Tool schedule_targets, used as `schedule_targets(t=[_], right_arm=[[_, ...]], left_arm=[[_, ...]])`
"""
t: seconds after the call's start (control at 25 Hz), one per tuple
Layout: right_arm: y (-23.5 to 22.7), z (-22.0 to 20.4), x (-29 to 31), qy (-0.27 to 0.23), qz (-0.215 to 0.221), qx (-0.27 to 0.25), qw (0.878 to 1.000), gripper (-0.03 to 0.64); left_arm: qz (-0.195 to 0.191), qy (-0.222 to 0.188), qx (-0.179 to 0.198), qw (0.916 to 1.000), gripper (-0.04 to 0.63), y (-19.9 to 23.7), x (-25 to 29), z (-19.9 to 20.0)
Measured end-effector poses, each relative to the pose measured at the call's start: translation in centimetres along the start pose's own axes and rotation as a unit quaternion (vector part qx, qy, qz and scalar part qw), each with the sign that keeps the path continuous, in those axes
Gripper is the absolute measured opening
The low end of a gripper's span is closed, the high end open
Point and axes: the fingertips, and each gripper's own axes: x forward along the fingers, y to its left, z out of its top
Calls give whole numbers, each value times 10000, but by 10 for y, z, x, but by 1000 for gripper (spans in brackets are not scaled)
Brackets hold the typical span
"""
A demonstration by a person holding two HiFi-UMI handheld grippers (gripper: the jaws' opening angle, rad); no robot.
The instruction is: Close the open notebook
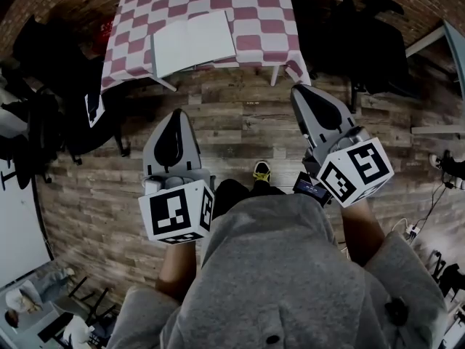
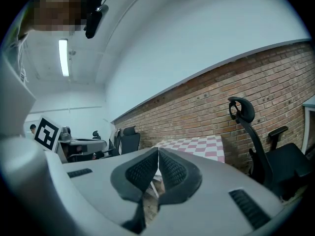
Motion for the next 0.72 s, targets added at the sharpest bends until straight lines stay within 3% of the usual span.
schedule_targets(t=[0.72], right_arm=[[20,5,8,-143,344,-41,9993,25]], left_arm=[[394,-243,-17,9989,3,18,-21,5]])
